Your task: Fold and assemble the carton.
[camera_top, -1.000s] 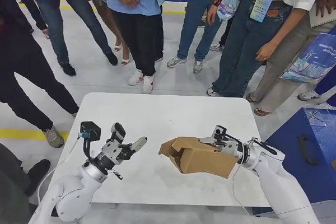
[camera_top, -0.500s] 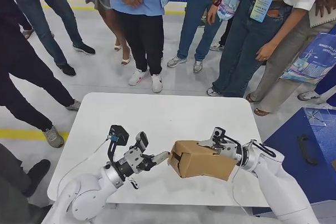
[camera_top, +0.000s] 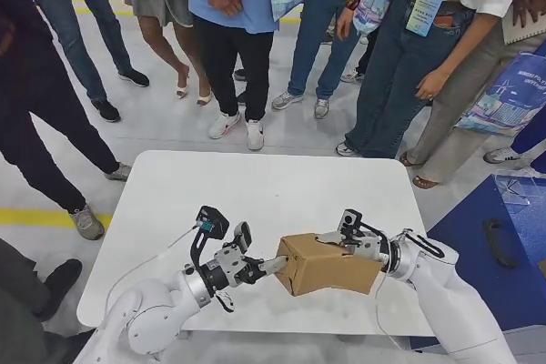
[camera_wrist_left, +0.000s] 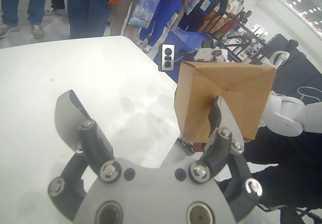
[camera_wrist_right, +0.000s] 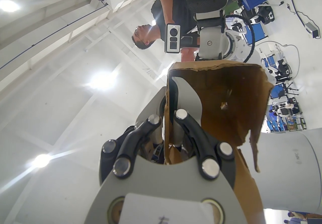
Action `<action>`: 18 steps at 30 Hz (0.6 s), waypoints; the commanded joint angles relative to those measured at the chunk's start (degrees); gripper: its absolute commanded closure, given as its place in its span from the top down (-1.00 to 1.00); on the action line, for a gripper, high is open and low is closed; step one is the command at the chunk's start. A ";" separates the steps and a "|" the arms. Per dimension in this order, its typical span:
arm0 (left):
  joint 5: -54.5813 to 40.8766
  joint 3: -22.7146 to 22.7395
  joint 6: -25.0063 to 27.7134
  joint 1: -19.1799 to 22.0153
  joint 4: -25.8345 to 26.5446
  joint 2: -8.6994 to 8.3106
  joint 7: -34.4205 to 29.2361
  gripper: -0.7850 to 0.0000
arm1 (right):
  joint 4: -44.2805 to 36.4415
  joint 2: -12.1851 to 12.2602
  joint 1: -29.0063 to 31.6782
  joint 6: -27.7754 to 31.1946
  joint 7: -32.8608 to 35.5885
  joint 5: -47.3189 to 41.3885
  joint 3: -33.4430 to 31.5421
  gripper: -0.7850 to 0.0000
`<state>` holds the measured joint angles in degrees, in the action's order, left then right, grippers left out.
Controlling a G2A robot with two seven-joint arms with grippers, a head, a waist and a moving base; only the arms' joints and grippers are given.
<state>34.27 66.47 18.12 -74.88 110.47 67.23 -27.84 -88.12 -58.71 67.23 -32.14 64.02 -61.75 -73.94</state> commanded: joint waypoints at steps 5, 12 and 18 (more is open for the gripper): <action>0.80 -1.83 -1.18 1.73 -1.53 0.22 -1.95 1.00 | -0.66 0.05 0.14 -0.14 -0.04 0.15 0.40 -1.00; 1.02 -3.63 -1.84 3.33 -2.77 0.56 -2.06 1.00 | -0.81 0.10 0.17 -0.12 -0.16 0.29 0.84 -1.00; 0.69 -2.38 -2.37 3.15 -2.22 0.41 -1.91 1.00 | -0.32 0.20 -0.12 -0.52 -0.78 0.17 0.62 -1.00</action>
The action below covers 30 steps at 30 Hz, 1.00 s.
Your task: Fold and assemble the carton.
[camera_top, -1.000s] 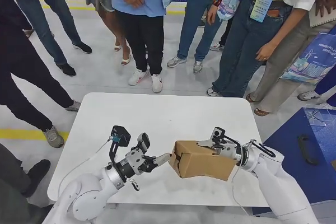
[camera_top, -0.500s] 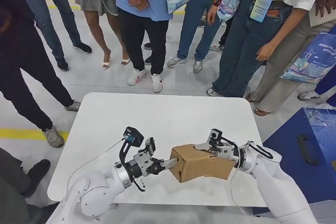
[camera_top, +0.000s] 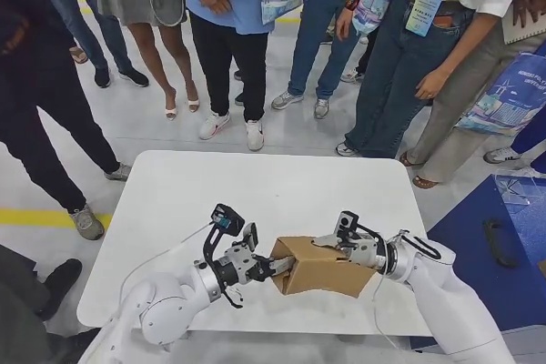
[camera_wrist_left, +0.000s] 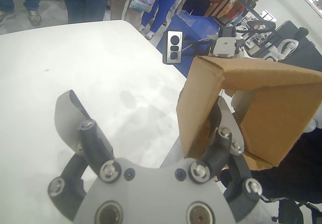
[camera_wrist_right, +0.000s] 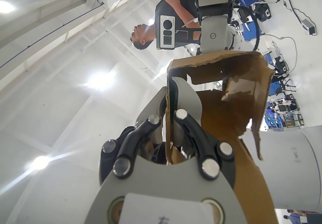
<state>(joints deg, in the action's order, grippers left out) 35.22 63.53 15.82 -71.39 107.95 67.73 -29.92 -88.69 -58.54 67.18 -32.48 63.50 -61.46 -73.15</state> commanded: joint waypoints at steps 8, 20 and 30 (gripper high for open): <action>-5.39 11.76 2.36 -7.53 5.13 -1.57 2.95 1.00 | 0.80 0.02 -0.32 -1.11 -0.97 -1.63 -0.65 -1.00; -4.09 16.92 7.89 -10.77 6.66 -2.17 6.96 1.00 | 0.80 0.02 -0.32 -1.11 -0.97 -1.63 -0.65 -1.00; -4.09 16.92 7.89 -10.77 6.66 -2.17 6.96 1.00 | -3.95 -0.52 -3.12 -11.66 -30.55 -17.99 -6.78 -1.00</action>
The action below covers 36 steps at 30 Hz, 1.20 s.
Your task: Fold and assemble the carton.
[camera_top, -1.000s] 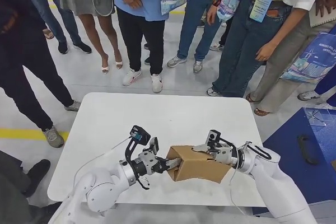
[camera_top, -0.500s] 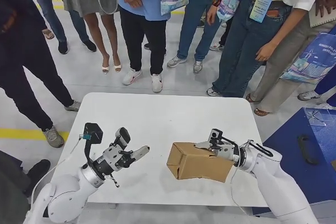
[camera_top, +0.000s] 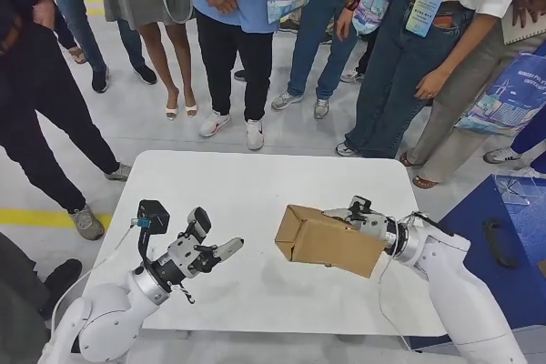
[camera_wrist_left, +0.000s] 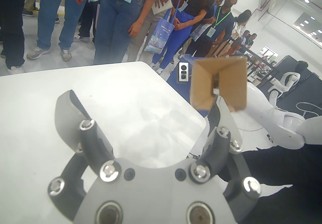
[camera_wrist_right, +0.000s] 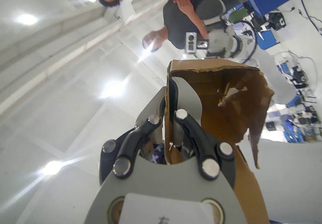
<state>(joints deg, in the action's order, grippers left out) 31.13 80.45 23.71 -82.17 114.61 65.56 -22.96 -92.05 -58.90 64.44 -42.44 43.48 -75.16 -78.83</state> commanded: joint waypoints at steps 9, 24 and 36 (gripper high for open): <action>0.00 0.00 0.00 0.00 0.00 0.00 0.00 1.00 | -8.71 -1.38 -3.11 2.65 -82.29 -40.99 -2.20 -1.00; 0.00 0.00 0.00 0.00 0.00 0.00 0.00 1.00 | -8.20 -0.55 -12.82 36.49 -131.48 -68.13 8.59 -1.00; 0.00 0.00 0.00 0.00 0.00 0.00 0.00 1.00 | 15.54 -4.40 -30.57 59.56 -130.66 -80.88 32.73 -1.00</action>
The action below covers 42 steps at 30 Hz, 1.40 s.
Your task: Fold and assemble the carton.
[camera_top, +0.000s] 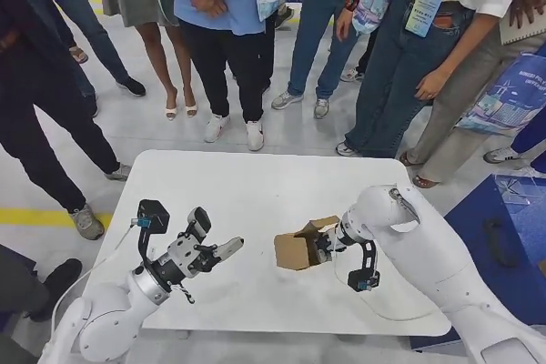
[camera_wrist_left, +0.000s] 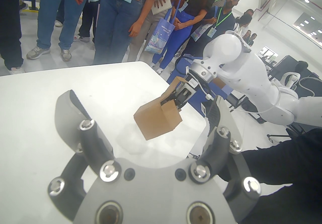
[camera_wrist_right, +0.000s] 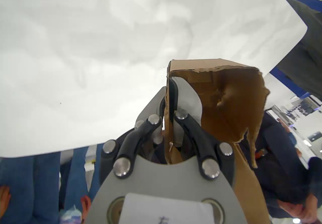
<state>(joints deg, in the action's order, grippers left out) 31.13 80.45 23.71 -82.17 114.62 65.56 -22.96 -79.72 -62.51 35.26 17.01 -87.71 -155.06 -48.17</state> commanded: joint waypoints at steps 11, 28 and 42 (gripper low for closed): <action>0.00 0.00 0.00 0.00 0.00 0.00 0.00 1.00 | 15.98 -7.85 -7.99 0.98 4.77 -6.78 12.29 -1.00; 0.00 0.00 0.00 0.00 0.00 0.00 0.00 1.00 | 13.37 -8.39 -8.46 -3.14 5.41 -12.48 4.49 -0.73; 0.00 0.00 0.00 0.00 0.00 0.00 0.00 1.00 | -6.85 0.00 11.76 -58.28 59.05 35.65 -19.37 -1.00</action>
<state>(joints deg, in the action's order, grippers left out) 31.13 80.45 23.71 -82.17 114.61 65.56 -22.96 -86.95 -62.80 44.72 -36.82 -40.28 -130.64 -66.90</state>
